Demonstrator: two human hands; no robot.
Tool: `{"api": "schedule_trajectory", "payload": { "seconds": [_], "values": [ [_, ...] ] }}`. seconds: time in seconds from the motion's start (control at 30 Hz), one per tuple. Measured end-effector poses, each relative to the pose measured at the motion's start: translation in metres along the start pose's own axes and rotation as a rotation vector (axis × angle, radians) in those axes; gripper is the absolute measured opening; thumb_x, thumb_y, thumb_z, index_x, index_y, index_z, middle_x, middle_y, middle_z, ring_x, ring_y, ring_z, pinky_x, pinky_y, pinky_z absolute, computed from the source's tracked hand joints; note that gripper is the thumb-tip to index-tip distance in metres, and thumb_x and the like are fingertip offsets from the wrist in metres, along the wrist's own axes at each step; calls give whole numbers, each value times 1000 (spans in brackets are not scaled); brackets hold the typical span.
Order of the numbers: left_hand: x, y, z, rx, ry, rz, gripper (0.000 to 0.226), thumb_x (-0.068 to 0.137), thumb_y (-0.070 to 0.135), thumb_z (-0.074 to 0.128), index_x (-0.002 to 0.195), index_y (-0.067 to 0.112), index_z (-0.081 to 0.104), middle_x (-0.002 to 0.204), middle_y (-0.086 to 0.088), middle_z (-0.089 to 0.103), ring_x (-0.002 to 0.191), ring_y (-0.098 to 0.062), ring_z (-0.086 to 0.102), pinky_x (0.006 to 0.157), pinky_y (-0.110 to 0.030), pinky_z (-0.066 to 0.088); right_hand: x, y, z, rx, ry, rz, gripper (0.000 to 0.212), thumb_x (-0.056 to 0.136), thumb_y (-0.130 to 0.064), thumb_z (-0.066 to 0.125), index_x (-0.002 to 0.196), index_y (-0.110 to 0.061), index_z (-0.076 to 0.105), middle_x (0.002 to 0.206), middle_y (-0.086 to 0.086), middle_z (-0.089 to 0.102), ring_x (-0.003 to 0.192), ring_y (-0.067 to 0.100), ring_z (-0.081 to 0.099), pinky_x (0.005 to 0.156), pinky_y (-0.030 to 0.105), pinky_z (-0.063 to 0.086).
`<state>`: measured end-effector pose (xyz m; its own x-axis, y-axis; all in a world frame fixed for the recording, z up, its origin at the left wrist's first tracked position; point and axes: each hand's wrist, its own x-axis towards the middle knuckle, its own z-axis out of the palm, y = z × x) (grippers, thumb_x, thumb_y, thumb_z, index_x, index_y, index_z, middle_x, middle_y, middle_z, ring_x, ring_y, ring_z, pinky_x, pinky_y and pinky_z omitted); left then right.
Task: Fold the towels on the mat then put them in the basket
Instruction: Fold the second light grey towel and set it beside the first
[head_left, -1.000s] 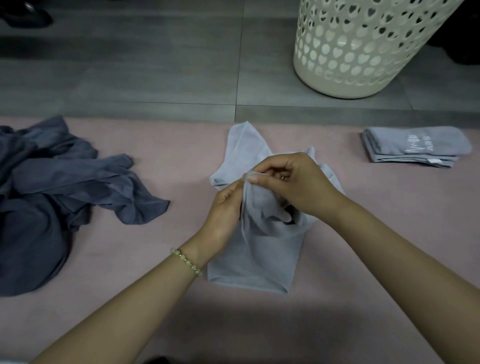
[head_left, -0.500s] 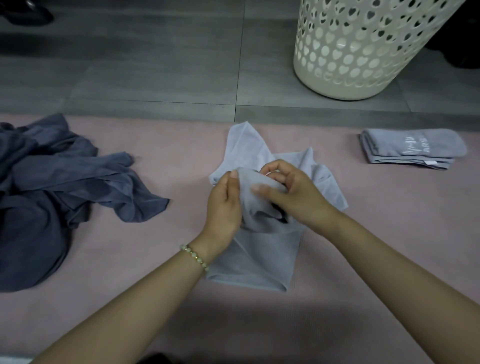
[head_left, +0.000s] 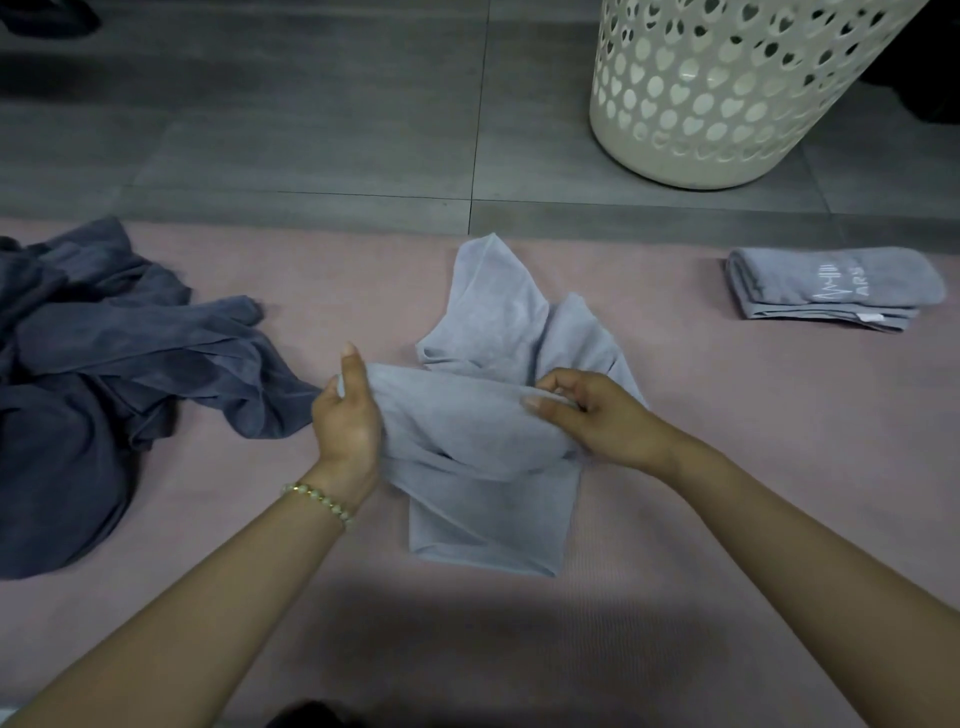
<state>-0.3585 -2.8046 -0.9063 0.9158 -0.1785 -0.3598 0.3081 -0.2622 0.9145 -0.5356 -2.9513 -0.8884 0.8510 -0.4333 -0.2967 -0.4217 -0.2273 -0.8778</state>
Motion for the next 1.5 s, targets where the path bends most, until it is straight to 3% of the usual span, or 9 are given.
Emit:
{"api": "schedule_trajectory", "payload": {
  "seconds": [0.17,0.33,0.47,0.6,0.73,0.83,1.03,1.3,1.5],
  "values": [
    [27,-2,-32,22,141,74,33,98,39,45,98,10,60,103,-1,61,97,-13,55,77,-16,40,-6,-4,-22,-249,-313,203,37,72,-38,79,55,-16,55,47,-16,43,44,0,41,47,11,32],
    [42,-14,-57,154,216,34,50,99,42,38,123,2,57,124,-12,58,114,-25,52,85,-20,33,-16,29,-39,-149,-235,228,29,82,-31,71,61,-19,54,51,-18,47,52,0,43,53,10,34],
    [49,-8,-47,-12,145,6,37,99,41,39,104,12,61,113,-4,64,95,-13,59,86,-21,44,-19,36,-47,45,-49,217,19,87,-26,66,71,-19,59,57,-15,59,51,-5,54,52,8,41],
    [57,-4,-29,9,84,38,31,98,38,44,79,18,57,84,5,58,73,-1,54,68,-7,44,-24,46,-63,-154,-287,406,25,70,-32,81,91,-21,71,86,-9,73,83,7,68,70,14,50],
    [50,-8,-4,253,-115,243,37,95,26,55,63,17,38,59,1,38,51,-4,37,46,-8,31,-31,58,-91,-401,-308,489,17,68,-32,84,67,-26,68,61,-18,59,69,6,57,60,11,41],
    [36,-15,21,359,-359,336,9,91,20,61,91,11,59,80,9,58,74,-1,52,64,2,36,-37,57,-106,-173,-250,383,45,49,-59,83,75,-23,77,72,-15,68,75,3,60,69,15,45],
    [28,-42,64,530,-675,188,73,86,34,66,147,17,29,142,-1,43,130,-15,42,105,-20,30,-20,44,-102,183,-144,169,71,37,-59,88,92,-17,67,87,-4,71,81,5,65,68,14,49],
    [9,-36,60,914,-1095,343,40,100,41,34,124,19,57,123,4,60,120,-15,51,102,-23,34,-9,18,-81,593,-113,78,52,46,-59,86,78,-19,78,86,-1,75,86,9,69,75,17,52],
    [-23,-39,44,798,-1279,207,42,104,21,26,114,7,64,119,0,61,108,-7,53,91,-7,32,4,-13,-59,234,-222,153,53,71,-49,63,89,1,71,88,12,74,83,18,70,75,27,55]
  ]
}}
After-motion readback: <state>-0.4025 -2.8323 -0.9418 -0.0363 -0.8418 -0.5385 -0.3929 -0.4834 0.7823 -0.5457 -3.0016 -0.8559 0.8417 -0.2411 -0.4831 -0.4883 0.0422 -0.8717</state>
